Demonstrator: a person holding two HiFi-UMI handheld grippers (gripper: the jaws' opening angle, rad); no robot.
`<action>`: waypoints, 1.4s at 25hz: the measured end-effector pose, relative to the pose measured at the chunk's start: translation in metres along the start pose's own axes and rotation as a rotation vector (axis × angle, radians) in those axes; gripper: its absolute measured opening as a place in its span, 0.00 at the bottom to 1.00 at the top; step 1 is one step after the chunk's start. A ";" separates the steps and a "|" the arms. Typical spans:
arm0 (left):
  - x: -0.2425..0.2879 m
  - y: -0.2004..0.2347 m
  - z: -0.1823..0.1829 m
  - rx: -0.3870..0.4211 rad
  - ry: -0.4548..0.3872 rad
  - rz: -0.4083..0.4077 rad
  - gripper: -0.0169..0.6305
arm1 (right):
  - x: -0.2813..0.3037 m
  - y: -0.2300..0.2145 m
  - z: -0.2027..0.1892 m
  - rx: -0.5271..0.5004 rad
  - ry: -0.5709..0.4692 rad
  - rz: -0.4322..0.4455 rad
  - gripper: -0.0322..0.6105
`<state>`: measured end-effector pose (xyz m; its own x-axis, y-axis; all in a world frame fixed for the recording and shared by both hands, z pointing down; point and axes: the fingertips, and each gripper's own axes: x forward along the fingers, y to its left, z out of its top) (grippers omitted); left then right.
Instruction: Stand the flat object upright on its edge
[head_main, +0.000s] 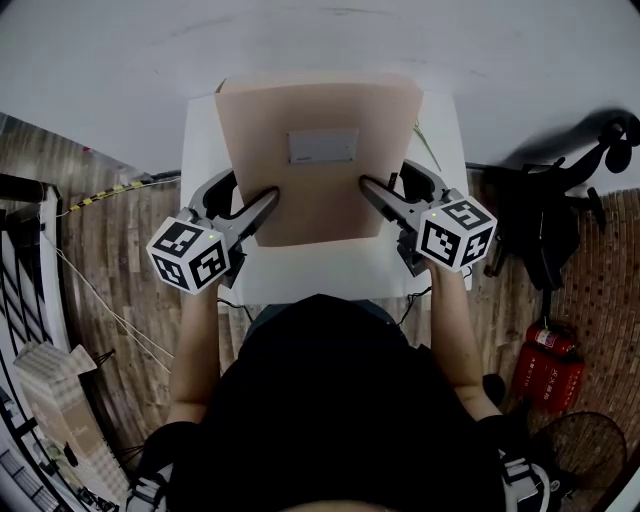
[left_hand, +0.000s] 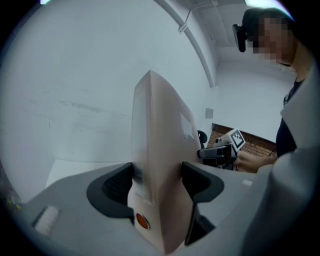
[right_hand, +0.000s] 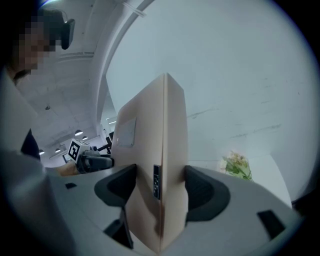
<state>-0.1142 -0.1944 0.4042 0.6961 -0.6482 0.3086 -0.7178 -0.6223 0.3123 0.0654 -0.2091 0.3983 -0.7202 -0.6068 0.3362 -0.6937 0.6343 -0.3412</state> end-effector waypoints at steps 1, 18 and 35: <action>-0.001 -0.001 0.002 0.010 -0.008 0.002 0.52 | -0.001 0.001 0.002 -0.012 -0.007 0.001 0.54; -0.005 -0.004 0.013 0.183 -0.053 0.055 0.52 | -0.003 0.009 0.018 -0.218 -0.078 -0.021 0.53; 0.006 0.011 -0.032 0.265 0.068 0.124 0.51 | 0.010 0.004 -0.016 -0.381 -0.001 -0.100 0.53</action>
<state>-0.1172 -0.1909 0.4387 0.5953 -0.7011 0.3925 -0.7691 -0.6386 0.0258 0.0558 -0.2051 0.4145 -0.6496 -0.6746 0.3506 -0.7084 0.7045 0.0430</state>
